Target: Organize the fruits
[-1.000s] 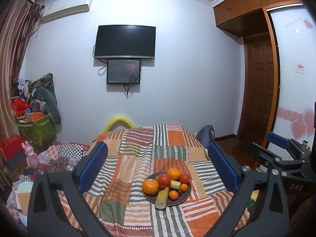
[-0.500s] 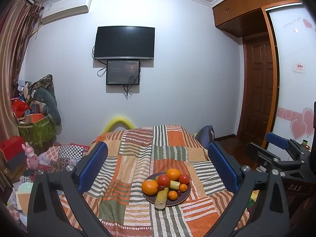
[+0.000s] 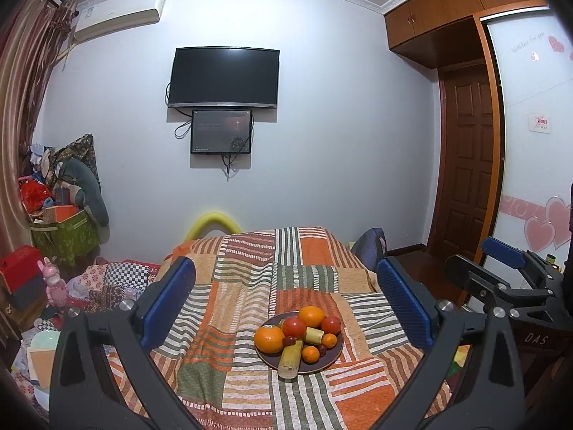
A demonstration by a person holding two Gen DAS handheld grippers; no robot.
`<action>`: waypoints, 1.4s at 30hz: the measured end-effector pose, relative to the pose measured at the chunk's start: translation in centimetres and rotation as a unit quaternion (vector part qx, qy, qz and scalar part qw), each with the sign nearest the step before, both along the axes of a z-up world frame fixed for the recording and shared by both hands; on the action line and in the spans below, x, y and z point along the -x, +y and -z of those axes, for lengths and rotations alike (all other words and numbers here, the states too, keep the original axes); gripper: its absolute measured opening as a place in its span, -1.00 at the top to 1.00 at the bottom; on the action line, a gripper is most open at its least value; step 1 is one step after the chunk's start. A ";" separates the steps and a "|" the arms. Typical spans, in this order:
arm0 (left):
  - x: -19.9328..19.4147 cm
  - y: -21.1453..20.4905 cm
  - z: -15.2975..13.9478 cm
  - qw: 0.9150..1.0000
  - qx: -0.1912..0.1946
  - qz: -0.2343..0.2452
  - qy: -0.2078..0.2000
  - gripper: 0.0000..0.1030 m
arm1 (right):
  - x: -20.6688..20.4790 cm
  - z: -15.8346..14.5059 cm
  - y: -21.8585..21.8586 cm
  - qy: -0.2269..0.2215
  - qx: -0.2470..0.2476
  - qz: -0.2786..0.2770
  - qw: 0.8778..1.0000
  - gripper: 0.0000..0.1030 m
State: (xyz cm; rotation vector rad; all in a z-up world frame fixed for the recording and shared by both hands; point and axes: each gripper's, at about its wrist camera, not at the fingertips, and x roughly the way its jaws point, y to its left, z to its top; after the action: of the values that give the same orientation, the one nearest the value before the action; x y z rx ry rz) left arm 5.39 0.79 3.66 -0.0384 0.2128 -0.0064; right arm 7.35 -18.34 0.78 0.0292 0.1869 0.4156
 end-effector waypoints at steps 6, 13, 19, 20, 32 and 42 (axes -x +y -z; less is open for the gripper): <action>0.1 0.0 0.0 1.000 0.001 0.000 0.000 -1.00 | 0.0 0.0 -0.1 -0.001 0.000 0.002 1.000 -1.00; 0.3 0.1 -0.4 1.000 0.007 0.001 -0.001 -1.00 | 0.0 -0.1 -0.1 -0.001 0.001 0.001 1.000 -1.00; 0.1 -0.1 -0.5 1.000 0.004 -0.001 -0.001 -1.00 | 0.0 0.0 0.0 -0.001 0.003 0.000 1.000 -1.00; 0.1 -0.1 -0.5 1.000 0.004 -0.002 -0.001 -1.00 | 0.0 0.0 0.0 -0.001 0.003 0.000 1.000 -1.00; -0.1 -0.3 -0.4 1.000 0.004 0.013 0.004 -1.00 | 0.0 -0.2 -0.1 -0.004 0.004 0.002 1.000 -1.00; -0.4 -0.3 -0.1 1.000 0.010 0.010 0.009 -1.00 | -0.2 0.0 -0.2 -0.002 0.004 0.005 1.000 -1.00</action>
State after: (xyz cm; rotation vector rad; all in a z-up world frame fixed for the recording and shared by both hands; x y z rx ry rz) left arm 5.84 0.48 3.77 -0.0557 0.2314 -0.0285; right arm 7.56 -18.56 0.77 0.0204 0.1837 0.4045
